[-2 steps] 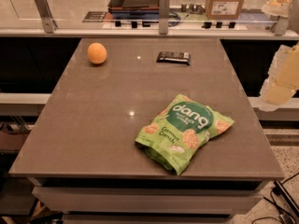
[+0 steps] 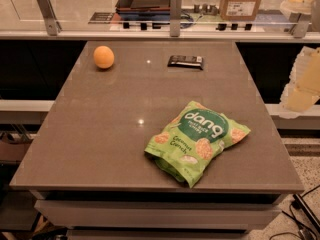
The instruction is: Move green rice chip bag near orange
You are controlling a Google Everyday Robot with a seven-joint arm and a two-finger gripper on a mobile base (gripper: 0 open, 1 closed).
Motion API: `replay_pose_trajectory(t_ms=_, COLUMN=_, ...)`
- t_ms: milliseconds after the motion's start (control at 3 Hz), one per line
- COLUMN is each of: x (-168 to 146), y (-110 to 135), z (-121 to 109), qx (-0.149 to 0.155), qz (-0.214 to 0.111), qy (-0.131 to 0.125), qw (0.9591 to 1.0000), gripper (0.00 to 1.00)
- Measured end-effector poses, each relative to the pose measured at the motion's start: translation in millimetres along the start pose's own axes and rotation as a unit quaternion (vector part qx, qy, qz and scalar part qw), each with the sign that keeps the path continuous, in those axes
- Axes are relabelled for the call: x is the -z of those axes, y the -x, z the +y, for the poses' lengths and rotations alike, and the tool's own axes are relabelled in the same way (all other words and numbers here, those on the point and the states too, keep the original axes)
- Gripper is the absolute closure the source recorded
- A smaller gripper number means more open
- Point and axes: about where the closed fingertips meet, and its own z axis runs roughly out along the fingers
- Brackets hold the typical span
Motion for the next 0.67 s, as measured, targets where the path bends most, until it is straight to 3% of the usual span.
replay_pose_trajectory(t_ms=333, x=-6, y=-5, z=-4, qx=0.031, qz=0.000, qy=0.000, qw=0.9995, gripper=0.00)
replay_pose_trajectory(t_ms=667, x=-24, y=-6, z=-10, qx=0.094, qz=-0.010, qy=0.005, qw=0.9955, gripper=0.00)
